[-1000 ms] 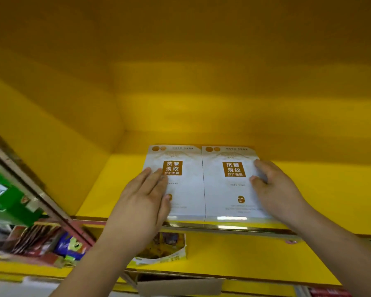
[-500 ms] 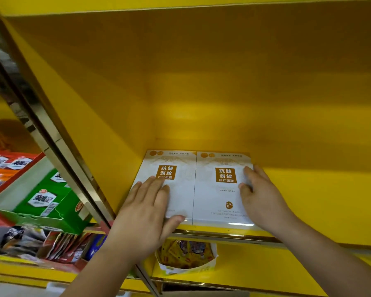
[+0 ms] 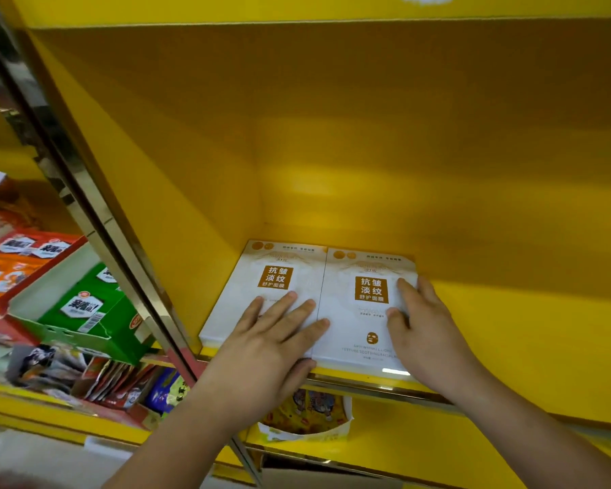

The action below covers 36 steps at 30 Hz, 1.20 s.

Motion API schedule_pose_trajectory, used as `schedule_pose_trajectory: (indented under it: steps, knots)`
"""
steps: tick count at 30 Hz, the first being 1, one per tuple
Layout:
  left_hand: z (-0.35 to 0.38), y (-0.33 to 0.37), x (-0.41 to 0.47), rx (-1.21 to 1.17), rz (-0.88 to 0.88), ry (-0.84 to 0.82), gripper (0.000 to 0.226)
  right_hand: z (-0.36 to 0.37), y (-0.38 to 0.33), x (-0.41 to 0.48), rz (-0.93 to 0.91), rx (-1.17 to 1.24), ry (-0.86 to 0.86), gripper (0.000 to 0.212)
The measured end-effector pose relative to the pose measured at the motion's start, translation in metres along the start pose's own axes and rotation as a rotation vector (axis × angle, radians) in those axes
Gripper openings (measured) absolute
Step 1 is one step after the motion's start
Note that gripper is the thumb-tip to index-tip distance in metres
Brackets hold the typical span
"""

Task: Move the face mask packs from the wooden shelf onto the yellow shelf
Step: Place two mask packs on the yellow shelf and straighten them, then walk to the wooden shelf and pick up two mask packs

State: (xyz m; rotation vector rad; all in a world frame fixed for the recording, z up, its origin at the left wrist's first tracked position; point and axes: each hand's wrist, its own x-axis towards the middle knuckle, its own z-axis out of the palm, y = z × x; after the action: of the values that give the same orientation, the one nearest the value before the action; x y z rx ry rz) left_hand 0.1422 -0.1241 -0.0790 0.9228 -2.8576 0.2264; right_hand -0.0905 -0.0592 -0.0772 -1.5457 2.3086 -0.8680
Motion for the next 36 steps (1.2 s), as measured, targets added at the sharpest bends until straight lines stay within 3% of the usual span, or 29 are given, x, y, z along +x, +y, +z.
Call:
schedule_pose_trajectory:
  steps: [3, 7, 11, 14, 17, 21, 29, 36]
  knots:
    - [-0.008, 0.018, -0.008, -0.081, -0.113, 0.079, 0.051, -0.011, -0.008, -0.012, -0.034, -0.071, 0.104, 0.048]
    - [-0.039, 0.046, -0.056, -0.367, -0.397, 0.331, 0.046, -0.026, -0.023, -0.050, -0.272, 0.026, 0.165, 0.035]
    - [-0.064, 0.077, -0.138, -0.562, -0.717, 0.613, 0.030, -0.020, -0.046, -0.104, -0.265, 0.444, -0.028, 0.019]
    - [-0.082, 0.102, -0.205, -0.636, -1.002, 0.762, 0.024, 0.001, -0.070, -0.141, -0.274, 0.615, -0.222, 0.014]
    - [-0.094, 0.123, -0.265, -0.634, -1.225, 0.815, 0.021, 0.021, -0.098, -0.176, -0.355, 0.703, -0.392, 0.008]
    - [-0.117, 0.153, -0.341, -0.595, -1.474, 0.956, 0.022, 0.048, -0.148, -0.234, -0.474, 0.782, -0.634, 0.022]
    - [-0.143, 0.245, -0.500, -0.242, -2.018, 1.222, 0.020, 0.111, -0.241, -0.384, -0.625, 0.745, -1.092, 0.017]
    - [-0.170, 0.291, -0.608, -0.039, -2.283, 1.412, 0.019, 0.142, -0.313, -0.514, -0.671, 0.705, -1.361, 0.012]
